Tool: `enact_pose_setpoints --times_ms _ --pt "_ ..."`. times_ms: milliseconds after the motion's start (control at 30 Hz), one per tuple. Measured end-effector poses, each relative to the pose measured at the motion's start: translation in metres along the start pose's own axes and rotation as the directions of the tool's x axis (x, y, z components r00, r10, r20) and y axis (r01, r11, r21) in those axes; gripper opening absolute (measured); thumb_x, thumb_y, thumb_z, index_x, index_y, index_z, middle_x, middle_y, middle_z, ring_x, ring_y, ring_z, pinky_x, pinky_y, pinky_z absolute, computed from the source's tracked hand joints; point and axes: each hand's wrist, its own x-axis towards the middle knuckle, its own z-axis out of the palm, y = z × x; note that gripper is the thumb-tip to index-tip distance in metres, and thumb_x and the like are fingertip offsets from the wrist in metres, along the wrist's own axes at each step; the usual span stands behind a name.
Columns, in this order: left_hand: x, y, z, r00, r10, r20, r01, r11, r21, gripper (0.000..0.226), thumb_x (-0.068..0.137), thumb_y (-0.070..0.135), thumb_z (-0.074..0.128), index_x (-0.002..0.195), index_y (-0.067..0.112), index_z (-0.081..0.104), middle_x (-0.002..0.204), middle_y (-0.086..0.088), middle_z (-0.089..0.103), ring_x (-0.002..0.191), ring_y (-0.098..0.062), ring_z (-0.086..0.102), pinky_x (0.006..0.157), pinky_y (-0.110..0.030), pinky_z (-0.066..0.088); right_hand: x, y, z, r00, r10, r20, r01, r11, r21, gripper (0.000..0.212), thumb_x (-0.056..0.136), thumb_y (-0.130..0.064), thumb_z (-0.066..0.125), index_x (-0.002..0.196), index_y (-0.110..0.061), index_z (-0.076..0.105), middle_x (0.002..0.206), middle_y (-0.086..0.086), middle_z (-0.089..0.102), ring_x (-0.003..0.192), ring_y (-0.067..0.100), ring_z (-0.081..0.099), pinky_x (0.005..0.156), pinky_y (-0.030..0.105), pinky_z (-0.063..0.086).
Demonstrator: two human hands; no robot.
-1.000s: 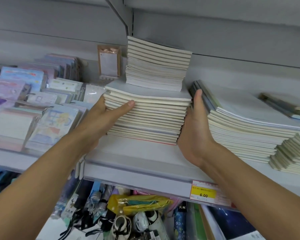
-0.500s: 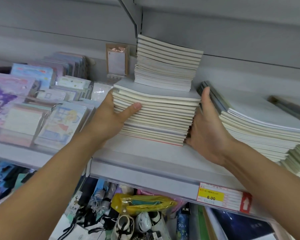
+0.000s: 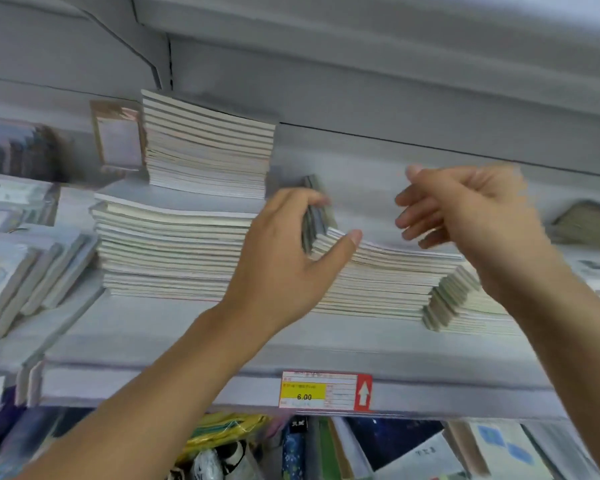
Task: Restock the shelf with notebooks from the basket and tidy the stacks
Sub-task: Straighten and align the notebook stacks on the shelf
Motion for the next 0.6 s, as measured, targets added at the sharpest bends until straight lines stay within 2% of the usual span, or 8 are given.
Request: enact_pose_setpoints --times_ms 67,133,200,300,367,433,533,600 --pt "-0.002 0.0 0.023 0.994 -0.019 0.111 0.016 0.999 0.034 0.072 0.074 0.055 0.075 0.133 0.024 0.048 0.133 0.01 0.049 0.114 -0.002 0.047 0.099 -0.02 0.044 0.023 0.028 -0.022 0.979 -0.077 -0.188 0.028 0.968 -0.25 0.036 0.091 -0.034 0.061 0.075 -0.004 0.071 0.07 0.012 0.071 0.069 0.03 0.068 0.068 0.039 0.057" --pt "-0.008 -0.002 0.034 0.983 -0.061 0.172 0.049 0.996 0.072 0.097 0.066 0.057 0.08 0.145 0.024 0.034 0.149 0.01 0.035 0.13 -0.004 0.036 0.105 -0.018 0.031 0.037 0.055 -0.034 0.983 -0.003 -0.183 -0.082 0.886 -0.456 0.04 0.093 -0.041 0.057 0.081 -0.005 0.071 0.082 0.012 0.071 0.085 0.033 0.066 0.078 0.037 0.053" --pt "-0.017 -0.006 0.034 0.968 -0.15 0.201 0.142 0.988 0.054 0.107 0.061 0.053 0.084 0.148 0.031 0.025 0.151 0.018 0.031 0.137 -0.001 0.028 0.109 -0.014 0.024 0.045 0.073 -0.039 0.966 0.227 -0.122 -0.256 0.901 -0.35 0.048 0.092 -0.052 0.055 0.086 -0.007 0.07 0.094 0.013 0.071 0.092 0.032 0.065 0.087 0.039 0.053" --pt "-0.021 -0.014 0.029 0.902 -0.33 0.277 0.378 0.915 -0.142 0.087 0.061 0.036 0.09 0.116 0.058 0.026 0.099 0.056 0.043 0.099 0.03 0.044 0.08 0.008 0.032 0.052 0.077 -0.04 0.884 0.464 -0.049 -0.466 0.871 -0.157 0.055 0.089 -0.063 0.054 0.104 -0.012 0.067 0.105 0.007 0.07 0.089 0.021 0.065 0.077 0.035 0.055" --pt "-0.016 -0.019 0.028 0.866 -0.366 0.34 0.457 0.856 -0.243 0.084 0.059 0.029 0.091 0.11 0.057 0.03 0.089 0.053 0.049 0.091 0.027 0.049 0.076 0.002 0.038 0.058 0.077 -0.042 0.864 0.501 -0.054 -0.503 0.863 -0.052 0.063 0.091 -0.063 0.052 0.121 -0.009 0.062 0.1 0.006 0.067 0.08 0.019 0.063 0.065 0.031 0.05" --pt "-0.011 -0.023 0.032 0.857 -0.347 0.381 0.465 0.839 -0.282 0.087 0.057 0.026 0.093 0.119 0.051 0.038 0.104 0.036 0.06 0.099 0.014 0.057 0.078 -0.004 0.045 0.061 0.074 -0.04 0.85 0.525 0.053 -0.525 0.851 0.003 0.068 0.093 -0.064 0.048 0.127 -0.006 0.058 0.092 0.007 0.064 0.072 0.02 0.058 0.062 0.029 0.046" --pt "-0.011 -0.029 0.042 0.855 -0.34 0.392 0.455 0.854 -0.251 0.098 0.052 0.021 0.095 0.134 0.038 0.043 0.115 0.022 0.065 0.107 0.0 0.061 0.092 -0.022 0.052 0.061 0.07 -0.031 0.764 0.579 0.285 -0.594 0.804 -0.041 0.061 0.096 -0.066 0.036 0.113 -0.014 0.063 0.087 0.004 0.069 0.067 0.016 0.067 0.052 0.02 0.051" --pt "-0.013 -0.034 0.044 0.852 -0.36 0.38 0.471 0.844 -0.255 0.105 0.049 0.019 0.096 0.138 0.035 0.042 0.117 0.018 0.065 0.109 -0.006 0.061 0.098 -0.035 0.051 0.065 0.073 -0.024 0.724 0.599 0.342 -0.624 0.78 -0.046 0.059 0.097 -0.068 0.029 0.116 -0.023 0.062 0.103 -0.001 0.072 0.075 0.014 0.071 0.065 0.026 0.057"
